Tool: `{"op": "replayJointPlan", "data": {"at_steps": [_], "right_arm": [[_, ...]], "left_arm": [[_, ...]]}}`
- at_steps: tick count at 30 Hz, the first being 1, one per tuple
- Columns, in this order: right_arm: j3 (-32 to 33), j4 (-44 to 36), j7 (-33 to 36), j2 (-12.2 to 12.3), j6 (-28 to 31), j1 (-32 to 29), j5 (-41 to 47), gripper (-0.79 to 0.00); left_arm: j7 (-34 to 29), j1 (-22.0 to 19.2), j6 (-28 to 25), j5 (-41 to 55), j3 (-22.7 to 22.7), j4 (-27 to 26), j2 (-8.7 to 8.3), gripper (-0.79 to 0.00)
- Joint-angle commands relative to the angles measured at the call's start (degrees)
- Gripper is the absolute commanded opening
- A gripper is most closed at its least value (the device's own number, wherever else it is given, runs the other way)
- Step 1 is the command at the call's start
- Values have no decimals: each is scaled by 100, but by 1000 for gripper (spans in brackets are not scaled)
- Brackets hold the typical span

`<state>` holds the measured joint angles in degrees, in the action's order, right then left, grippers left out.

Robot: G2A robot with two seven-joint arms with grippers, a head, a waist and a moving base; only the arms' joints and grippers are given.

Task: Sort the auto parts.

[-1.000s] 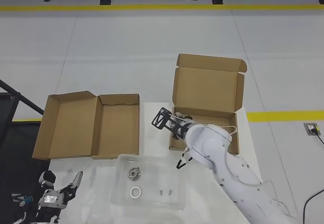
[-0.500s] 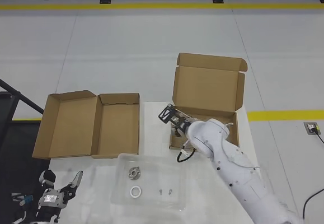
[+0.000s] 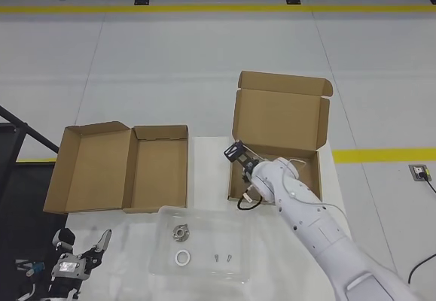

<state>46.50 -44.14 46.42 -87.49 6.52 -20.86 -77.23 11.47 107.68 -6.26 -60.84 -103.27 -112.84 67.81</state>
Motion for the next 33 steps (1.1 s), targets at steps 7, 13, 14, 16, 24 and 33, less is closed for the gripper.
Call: {"op": "replayJointPlan", "data": {"at_steps": [7,13,14,16,24,33], "right_arm": [[25,268,-128,-69,12,63,35,0],[270,-398,-141,50,6,-136,-130,0],[345,-683,-95,101,29,-239,-214,0],[547,-1484,97,229,81,-569,-401,0],[1690,-5414,1008,760,1147,-2725,-875,0],[1515,-6290,1723,887,2592,-3372,-492,0]], "left_arm": [[0,0,0,0,0,0,0,0],[0,0,0,0,0,0,0,0],[0,0,0,0,0,0,0,0],[0,0,0,0,0,0,0,0],[0,0,0,0,0,0,0,0],[0,0,0,0,0,0,0,0]]}}
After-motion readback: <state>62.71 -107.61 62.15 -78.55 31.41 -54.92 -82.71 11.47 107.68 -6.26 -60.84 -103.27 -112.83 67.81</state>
